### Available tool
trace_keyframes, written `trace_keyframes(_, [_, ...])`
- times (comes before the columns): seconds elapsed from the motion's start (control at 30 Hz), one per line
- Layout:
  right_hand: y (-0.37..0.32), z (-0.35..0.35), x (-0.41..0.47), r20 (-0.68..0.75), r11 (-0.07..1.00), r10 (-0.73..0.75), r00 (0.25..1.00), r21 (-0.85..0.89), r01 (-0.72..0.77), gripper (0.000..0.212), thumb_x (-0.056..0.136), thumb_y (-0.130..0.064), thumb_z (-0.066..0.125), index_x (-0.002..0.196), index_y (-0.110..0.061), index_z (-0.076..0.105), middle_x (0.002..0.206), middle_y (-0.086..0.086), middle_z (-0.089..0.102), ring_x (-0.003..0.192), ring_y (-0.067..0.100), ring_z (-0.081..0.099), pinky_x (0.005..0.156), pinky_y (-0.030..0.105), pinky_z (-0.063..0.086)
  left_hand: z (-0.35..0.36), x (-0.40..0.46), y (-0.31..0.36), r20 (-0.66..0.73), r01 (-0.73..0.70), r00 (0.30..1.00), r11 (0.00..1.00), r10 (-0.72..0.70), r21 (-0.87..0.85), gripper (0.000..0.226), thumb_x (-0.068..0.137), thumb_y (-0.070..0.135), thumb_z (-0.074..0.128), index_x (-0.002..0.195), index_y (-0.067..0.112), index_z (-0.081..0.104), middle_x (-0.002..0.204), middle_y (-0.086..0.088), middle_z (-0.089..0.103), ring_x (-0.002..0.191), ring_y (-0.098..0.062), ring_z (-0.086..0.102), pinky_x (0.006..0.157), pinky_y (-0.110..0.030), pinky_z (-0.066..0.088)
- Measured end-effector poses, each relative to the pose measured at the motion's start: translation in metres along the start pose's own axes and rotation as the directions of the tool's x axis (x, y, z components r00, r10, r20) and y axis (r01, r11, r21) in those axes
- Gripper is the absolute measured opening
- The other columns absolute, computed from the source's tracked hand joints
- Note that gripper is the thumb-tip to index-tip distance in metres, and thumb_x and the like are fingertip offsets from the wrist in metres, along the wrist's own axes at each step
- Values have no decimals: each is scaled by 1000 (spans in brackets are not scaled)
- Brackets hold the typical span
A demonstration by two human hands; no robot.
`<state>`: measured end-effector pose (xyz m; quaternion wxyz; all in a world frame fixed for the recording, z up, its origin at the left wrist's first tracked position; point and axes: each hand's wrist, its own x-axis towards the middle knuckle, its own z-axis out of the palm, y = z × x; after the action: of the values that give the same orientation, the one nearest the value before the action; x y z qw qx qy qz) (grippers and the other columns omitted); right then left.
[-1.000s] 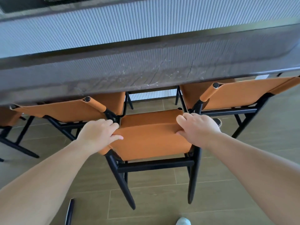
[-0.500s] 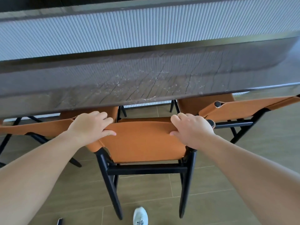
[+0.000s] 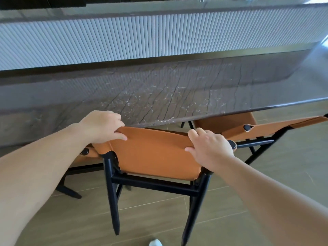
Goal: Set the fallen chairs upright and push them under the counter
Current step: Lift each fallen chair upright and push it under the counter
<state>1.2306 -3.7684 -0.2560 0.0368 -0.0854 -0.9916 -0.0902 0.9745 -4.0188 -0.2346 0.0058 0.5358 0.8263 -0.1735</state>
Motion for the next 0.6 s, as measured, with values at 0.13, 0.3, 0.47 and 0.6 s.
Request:
trace_keyframes(0.13, [-3, 2, -4, 36, 1000, 12, 999, 6, -12, 37, 92, -54, 55, 102, -20, 43, 84, -4, 50, 71, 19, 54, 51, 31, 31, 7, -2, -4, 78, 11, 997, 984, 3, -178, 61, 80, 82, 28, 97, 36, 64, 87, 17, 50, 83, -7, 54, 69, -28, 49])
trace_keyframes(0.3, [-3, 3, 1, 71, 999, 39, 997, 20, -40, 36, 93, -54, 52, 103, -21, 40, 83, -6, 36, 74, 20, 54, 53, 32, 31, 9, 2, -6, 57, 7, 998, 976, 5, -215, 66, 75, 85, 27, 113, 43, 61, 95, 21, 51, 94, -7, 47, 75, -28, 39])
trace_keyframes(0.47, [11, 8, 7, 88, 999, 6, 996, 39, -10, 34, 93, -53, 53, 101, -23, 38, 83, -7, 35, 75, 21, 52, 53, 33, 30, 10, -1, 2, 61, 57, 997, 969, -43, -240, 70, 77, 84, 31, 123, 39, 58, 105, 18, 55, 102, -9, 49, 78, -29, 42])
trace_keyframes(0.6, [38, 11, 14, 108, 998, -33, 994, 59, 27, 35, 94, -53, 51, 105, -22, 40, 85, -7, 41, 81, 20, 55, 56, 33, 35, 10, -6, 30, -26, 112, 992, 970, -120, -215, 67, 80, 80, 37, 121, 31, 57, 106, 13, 58, 101, -12, 53, 73, -30, 45])
